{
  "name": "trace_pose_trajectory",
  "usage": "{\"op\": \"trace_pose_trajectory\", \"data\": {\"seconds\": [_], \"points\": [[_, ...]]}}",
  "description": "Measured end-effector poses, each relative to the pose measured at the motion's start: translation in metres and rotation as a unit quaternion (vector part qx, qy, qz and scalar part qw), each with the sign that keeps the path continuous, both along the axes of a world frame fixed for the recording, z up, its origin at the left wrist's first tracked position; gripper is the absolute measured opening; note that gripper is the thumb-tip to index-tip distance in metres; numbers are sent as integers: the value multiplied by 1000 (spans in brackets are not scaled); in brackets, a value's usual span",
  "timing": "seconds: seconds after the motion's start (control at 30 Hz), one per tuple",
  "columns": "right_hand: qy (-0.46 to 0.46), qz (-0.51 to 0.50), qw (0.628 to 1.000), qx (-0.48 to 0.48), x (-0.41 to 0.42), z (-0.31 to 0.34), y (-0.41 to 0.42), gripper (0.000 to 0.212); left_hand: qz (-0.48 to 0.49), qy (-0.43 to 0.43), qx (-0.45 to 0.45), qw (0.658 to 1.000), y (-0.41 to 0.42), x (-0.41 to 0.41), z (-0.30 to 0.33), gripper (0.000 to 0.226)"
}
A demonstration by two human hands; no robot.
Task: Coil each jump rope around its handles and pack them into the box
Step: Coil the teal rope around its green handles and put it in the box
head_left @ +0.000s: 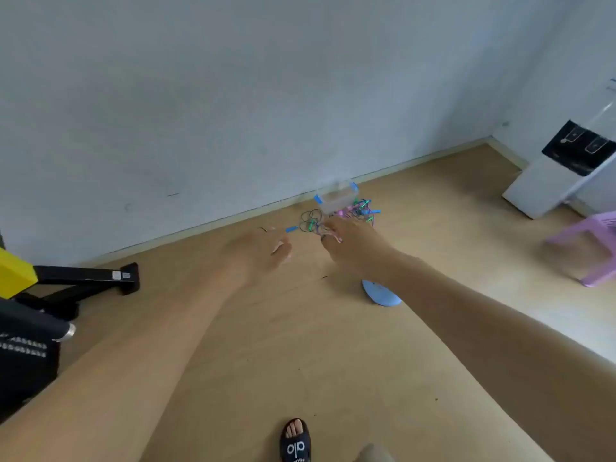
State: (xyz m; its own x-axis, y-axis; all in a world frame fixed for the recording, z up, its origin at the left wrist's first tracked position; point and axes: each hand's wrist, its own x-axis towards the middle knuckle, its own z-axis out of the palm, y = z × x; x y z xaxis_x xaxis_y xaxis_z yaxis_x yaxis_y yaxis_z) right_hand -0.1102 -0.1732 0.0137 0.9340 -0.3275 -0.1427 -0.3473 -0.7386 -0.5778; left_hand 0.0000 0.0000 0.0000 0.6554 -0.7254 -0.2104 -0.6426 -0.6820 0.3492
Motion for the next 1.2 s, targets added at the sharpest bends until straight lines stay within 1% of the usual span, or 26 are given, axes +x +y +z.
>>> {"op": "trace_pose_trajectory", "data": {"seconds": [0.03, 0.1, 0.13, 0.2, 0.27, 0.33, 0.4, 0.5, 0.63, 0.77, 0.87, 1.0, 1.2], "points": [[14, -5, 1000, 2, 4, -2, -4, 19, -6, 1, 17, 1000, -6, 6, -3, 34], [49, -14, 999, 1, 13, -6, -16, 37, -9, 4, 34, 999, -21, 20, -9, 37], [57, -19, 998, 4, 18, -7, -24, 43, -16, 10, 45, 999, -29, 27, -13, 38], [58, -37, 998, 9, 30, -11, -41, 45, -36, 16, 55, 998, -50, 41, -16, 38], [59, -61, 996, 22, 45, -17, -63, 45, -50, 15, 51, 997, -73, 56, -19, 39], [83, -74, 993, 41, 59, -24, -87, 42, -51, 21, 58, 997, -101, 69, -22, 40], [102, -71, 991, 44, 74, -32, -118, 35, -36, 32, 72, 996, -133, 83, -27, 41], [102, -82, 990, 45, 99, -37, -170, 24, -13, 61, 83, 995, -184, 107, -32, 43], [103, -82, 990, 40, 130, -38, -242, 25, -8, 76, 95, 993, -256, 139, -35, 46], [116, -77, 989, 51, 170, -47, -306, 25, -10, 60, 87, 994, -317, 169, -38, 47], [128, -76, 987, 58, 205, -55, -341, 25, -20, 60, 81, 995, -353, 195, -36, 38], [147, -70, 985, 58, 255, -72, -380, 25, -1, 81, 75, 994, -390, 247, -47, 37], [186, -73, 979, 39, 337, -104, -436, 19, -24, 108, 110, 988, -452, 354, -99, 35]]}}
